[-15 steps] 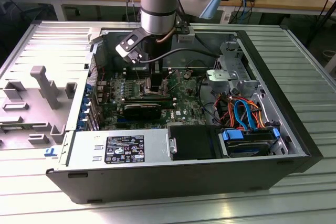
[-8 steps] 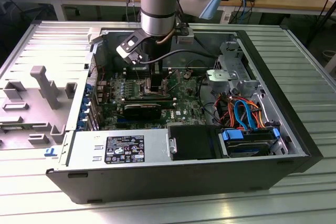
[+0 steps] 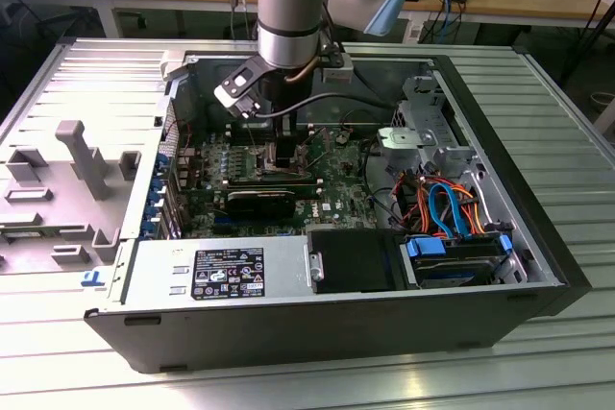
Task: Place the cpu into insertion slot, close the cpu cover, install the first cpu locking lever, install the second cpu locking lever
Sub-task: 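Place the cpu into insertion slot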
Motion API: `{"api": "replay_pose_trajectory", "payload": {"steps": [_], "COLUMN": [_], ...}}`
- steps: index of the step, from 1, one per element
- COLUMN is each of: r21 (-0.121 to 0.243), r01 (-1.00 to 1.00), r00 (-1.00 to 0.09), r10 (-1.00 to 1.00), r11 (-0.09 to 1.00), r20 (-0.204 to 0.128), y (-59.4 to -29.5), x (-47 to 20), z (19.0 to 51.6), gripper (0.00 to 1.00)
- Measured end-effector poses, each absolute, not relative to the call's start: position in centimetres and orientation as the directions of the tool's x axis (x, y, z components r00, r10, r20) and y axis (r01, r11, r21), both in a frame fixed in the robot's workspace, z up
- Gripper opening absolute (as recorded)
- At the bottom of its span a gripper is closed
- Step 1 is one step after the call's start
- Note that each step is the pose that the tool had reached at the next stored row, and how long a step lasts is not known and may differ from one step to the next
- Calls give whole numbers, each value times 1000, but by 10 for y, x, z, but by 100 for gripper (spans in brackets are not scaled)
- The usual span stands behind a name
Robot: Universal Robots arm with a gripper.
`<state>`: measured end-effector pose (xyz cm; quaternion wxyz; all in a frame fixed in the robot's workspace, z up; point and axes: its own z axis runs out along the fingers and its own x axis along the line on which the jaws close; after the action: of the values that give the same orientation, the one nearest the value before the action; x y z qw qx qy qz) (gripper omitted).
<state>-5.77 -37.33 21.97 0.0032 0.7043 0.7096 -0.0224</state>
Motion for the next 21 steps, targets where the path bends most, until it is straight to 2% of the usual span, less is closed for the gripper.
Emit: {"api": "replay_pose_trajectory", "payload": {"steps": [21], "r21": [-27], "r01": [1000], "r00": [-1], "r10": [999], "r11": [0], "r20": [-36], "y": [-367], "x": [-63], "z": [202], "gripper": [54]}}
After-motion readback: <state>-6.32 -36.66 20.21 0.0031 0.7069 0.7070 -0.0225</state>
